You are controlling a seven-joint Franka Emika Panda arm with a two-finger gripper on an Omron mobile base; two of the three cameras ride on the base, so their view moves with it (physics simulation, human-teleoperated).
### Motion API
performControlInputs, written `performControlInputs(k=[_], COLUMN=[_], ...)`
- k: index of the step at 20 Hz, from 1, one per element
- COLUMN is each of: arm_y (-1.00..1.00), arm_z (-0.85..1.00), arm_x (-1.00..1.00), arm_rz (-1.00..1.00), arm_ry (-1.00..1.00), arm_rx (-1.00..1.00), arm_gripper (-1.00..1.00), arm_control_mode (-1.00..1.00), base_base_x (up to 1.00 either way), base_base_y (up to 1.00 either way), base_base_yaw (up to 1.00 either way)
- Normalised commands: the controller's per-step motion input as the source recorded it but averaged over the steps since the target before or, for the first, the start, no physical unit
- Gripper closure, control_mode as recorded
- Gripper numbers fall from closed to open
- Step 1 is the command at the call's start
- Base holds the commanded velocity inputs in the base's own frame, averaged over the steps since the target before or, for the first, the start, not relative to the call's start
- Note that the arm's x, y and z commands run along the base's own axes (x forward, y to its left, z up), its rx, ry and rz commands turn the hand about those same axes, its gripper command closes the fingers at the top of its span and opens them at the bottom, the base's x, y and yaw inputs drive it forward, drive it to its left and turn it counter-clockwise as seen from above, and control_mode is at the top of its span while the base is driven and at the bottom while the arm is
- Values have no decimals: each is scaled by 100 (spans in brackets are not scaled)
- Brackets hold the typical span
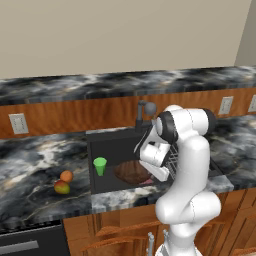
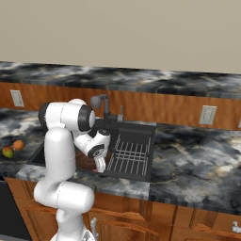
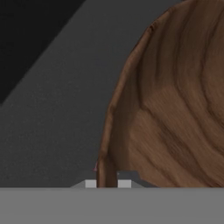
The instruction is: Remove the mango and tangerine from the sink. Then move the bowl and cup from the counter to the sink for washing.
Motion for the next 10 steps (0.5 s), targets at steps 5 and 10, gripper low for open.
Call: performControlInputs(k=[5,10], arm_y=[0,0], arm_z=[-11,-16], arm_x=[7,3], arm_rz=[1,0], arm_ry=[0,0], arm_rx=[0,0], arm_gripper=[100,100], arm_control_mode=[-100,-100], base_base_x=[0,0], base_base_y=[0,0], base_base_yaw=[0,0])
